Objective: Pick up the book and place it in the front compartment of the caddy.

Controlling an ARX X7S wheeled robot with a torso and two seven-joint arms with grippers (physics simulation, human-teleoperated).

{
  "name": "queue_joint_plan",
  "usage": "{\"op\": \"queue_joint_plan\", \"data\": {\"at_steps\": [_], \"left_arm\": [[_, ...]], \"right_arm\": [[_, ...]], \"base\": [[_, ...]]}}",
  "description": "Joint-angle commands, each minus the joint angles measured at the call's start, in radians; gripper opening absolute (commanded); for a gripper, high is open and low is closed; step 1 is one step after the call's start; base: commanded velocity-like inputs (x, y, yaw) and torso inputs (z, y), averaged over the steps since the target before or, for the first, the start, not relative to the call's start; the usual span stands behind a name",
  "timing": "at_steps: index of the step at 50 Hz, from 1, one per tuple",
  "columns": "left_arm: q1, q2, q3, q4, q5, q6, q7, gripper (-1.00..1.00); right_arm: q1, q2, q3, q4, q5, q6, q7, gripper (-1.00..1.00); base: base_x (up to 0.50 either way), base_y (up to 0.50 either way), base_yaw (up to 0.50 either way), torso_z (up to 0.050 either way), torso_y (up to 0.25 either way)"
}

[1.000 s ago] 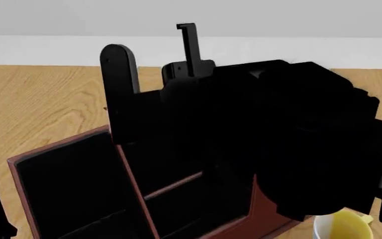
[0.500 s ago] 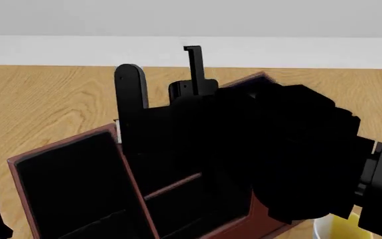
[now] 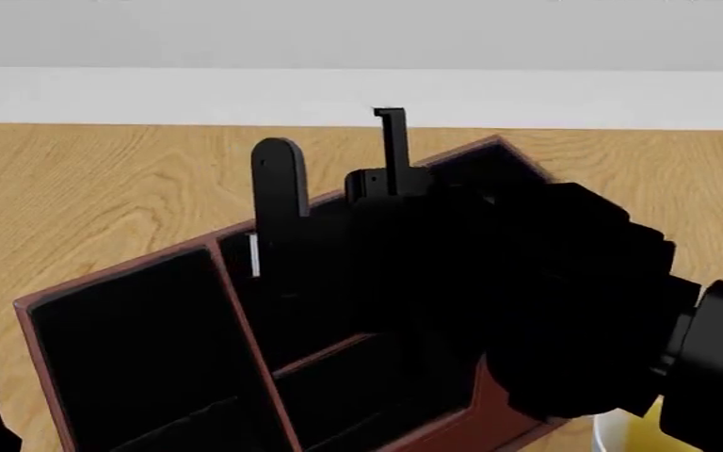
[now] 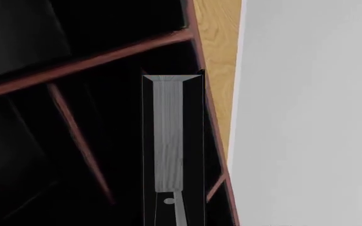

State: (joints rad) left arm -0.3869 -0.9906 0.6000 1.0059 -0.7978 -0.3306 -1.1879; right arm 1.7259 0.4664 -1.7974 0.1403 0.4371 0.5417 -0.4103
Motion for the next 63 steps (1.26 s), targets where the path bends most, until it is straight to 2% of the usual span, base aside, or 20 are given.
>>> {"op": "queue_joint_plan", "data": {"at_steps": [1,24,25,63], "left_arm": [[0.005,0.007,-0.026,0.007,0.012,0.018,0.019,1.00],[0.025,-0.024,-0.017,0.018,0.021,0.046,-0.004,1.00],[0.024,-0.025,-0.016,0.019,0.021,0.046,-0.005,1.00],[-0.003,-0.046,0.020,0.022,0.019,0.073,-0.021,1.00]], "right_arm": [[-0.011,-0.043,0.043,0.081,-0.109,-0.056,0.004,-1.00],[-0.086,-0.133,0.065,0.306,-0.149,-0.170,0.055,-1.00],[-0.084,-0.131,0.064,0.301,-0.150,-0.169,0.055,1.00],[-0.045,-0.078,0.078,0.167,-0.150,-0.084,0.077,1.00]], "base": [[0.00,0.00,0.00,0.000,0.000],[0.00,0.00,0.01,0.000,0.000],[0.00,0.00,0.01,0.000,0.000],[0.00,0.00,0.00,0.000,0.000]]}}
